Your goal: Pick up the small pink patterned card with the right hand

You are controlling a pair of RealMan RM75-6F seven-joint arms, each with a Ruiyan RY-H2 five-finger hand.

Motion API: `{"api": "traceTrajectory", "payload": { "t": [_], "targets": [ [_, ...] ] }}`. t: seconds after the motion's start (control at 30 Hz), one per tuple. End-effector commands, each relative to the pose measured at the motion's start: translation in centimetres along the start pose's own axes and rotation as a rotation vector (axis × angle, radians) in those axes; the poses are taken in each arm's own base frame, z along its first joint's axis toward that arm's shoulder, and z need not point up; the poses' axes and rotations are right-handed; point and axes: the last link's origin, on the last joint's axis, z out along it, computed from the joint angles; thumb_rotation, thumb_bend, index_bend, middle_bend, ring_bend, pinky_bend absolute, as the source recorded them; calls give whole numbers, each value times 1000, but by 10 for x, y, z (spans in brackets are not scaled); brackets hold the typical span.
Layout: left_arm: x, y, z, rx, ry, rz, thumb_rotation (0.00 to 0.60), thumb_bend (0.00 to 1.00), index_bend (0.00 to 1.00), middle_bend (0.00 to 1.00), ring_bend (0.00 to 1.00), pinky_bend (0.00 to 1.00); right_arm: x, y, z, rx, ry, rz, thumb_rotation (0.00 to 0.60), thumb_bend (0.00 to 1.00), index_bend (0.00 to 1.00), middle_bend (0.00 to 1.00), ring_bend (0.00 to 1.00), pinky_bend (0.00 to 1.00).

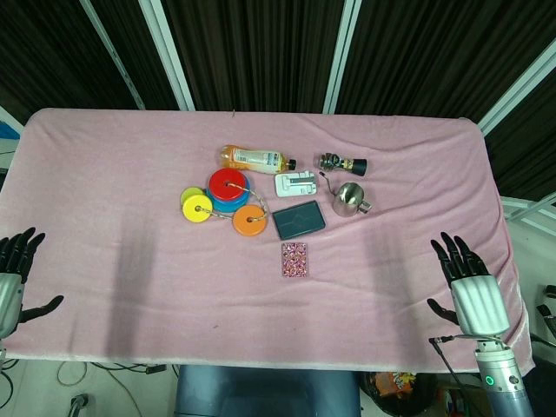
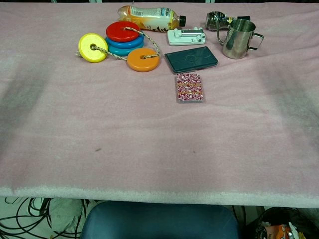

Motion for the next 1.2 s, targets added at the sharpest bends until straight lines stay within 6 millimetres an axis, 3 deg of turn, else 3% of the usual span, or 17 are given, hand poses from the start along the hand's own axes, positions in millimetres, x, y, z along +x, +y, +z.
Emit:
{"api": "traceTrajectory", "payload": {
  "t": [0.03,0.27,0.6,0.97,1.2],
  "targets": [
    [0,0,0,1,-2,-2,600,0,0,0,0,0,1,-12,5,27,-12,21,600,94,0,0,0,227],
    [0,-1,1,8,-13,-14,600,0,0,0,0,0,-2,-48,29,110,-48,42,600,74,0,3,1,227],
    [-1,-2,2,21,-41,-34,600,0,0,0,0,0,-24,-119,74,265,-202,46,600,70,0,180,124,227],
    [0,-3,4,32,-61,-62,600,0,0,0,0,0,-63,-162,112,302,-334,60,600,84,55,201,154,239],
    [0,-4,5,38,-70,-76,600,0,0,0,0,0,-78,-178,130,302,-353,60,600,115,62,201,153,240]
  ]
}}
